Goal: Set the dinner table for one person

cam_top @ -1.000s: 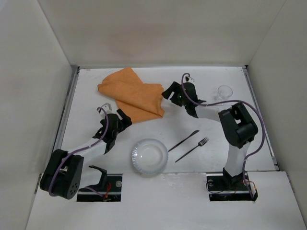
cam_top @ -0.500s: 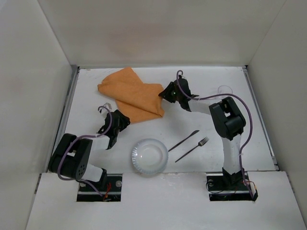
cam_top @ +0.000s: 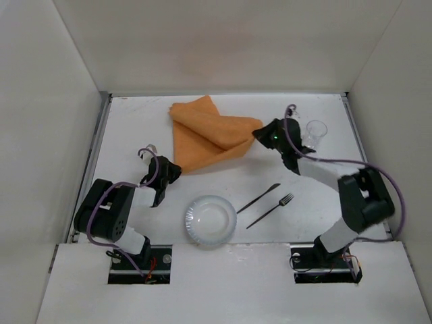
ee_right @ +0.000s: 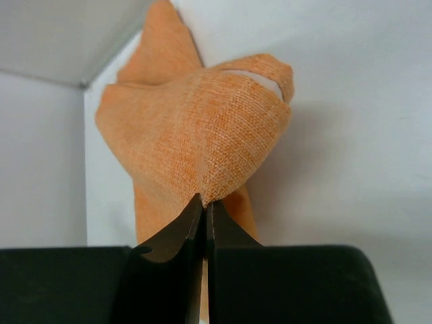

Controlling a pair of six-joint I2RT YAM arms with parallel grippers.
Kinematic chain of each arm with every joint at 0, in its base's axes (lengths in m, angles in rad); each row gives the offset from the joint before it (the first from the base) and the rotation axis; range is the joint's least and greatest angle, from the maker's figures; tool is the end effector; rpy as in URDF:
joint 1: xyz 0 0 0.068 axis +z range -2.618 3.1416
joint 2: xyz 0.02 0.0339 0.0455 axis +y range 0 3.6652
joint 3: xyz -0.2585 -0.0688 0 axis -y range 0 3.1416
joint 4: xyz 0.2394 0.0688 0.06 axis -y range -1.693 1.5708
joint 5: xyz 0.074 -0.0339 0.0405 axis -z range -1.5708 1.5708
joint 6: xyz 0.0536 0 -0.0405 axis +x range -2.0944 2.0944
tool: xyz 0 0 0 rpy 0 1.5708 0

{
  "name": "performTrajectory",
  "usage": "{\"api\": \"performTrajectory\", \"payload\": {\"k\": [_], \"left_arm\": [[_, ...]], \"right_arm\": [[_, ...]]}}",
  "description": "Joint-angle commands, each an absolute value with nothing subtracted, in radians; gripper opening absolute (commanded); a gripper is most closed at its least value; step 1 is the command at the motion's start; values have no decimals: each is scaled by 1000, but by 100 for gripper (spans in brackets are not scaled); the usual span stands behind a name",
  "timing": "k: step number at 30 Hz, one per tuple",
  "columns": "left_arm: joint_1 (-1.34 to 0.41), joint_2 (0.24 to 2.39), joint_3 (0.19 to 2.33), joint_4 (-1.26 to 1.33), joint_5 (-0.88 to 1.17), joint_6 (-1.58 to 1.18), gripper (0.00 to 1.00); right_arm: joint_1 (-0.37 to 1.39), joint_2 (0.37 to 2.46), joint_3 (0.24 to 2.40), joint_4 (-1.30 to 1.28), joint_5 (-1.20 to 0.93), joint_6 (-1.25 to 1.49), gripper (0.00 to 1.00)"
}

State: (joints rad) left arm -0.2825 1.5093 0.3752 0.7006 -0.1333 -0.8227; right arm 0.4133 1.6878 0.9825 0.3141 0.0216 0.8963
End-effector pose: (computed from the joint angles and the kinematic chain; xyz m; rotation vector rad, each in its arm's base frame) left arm 0.2662 -0.0698 0.1266 -0.6298 1.9477 -0.5698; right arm 0.3570 0.1553 0.2121 0.5066 1.9946 0.8211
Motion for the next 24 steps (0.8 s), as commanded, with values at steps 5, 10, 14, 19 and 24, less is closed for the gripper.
{"api": "performTrajectory", "payload": {"k": [5, 10, 14, 19, 24], "left_arm": [[-271, 1542, 362, 707, -164, -831, 3], [-281, 1510, 356, 695, -186, -834, 3], [-292, 1453, 336, 686, -227, -833, 5], [-309, 1362, 345, 631, -284, -792, 30], [-295, 1281, 388, 552, -357, -755, 57]], "right_arm": [[415, 1376, 557, 315, 376, 925, 8], [456, 1307, 491, 229, 400, 937, 10], [498, 1281, 506, 181, 439, 896, 12], [473, 1333, 554, 244, 362, 833, 23], [449, 1388, 610, 287, 307, 821, 22]]}}
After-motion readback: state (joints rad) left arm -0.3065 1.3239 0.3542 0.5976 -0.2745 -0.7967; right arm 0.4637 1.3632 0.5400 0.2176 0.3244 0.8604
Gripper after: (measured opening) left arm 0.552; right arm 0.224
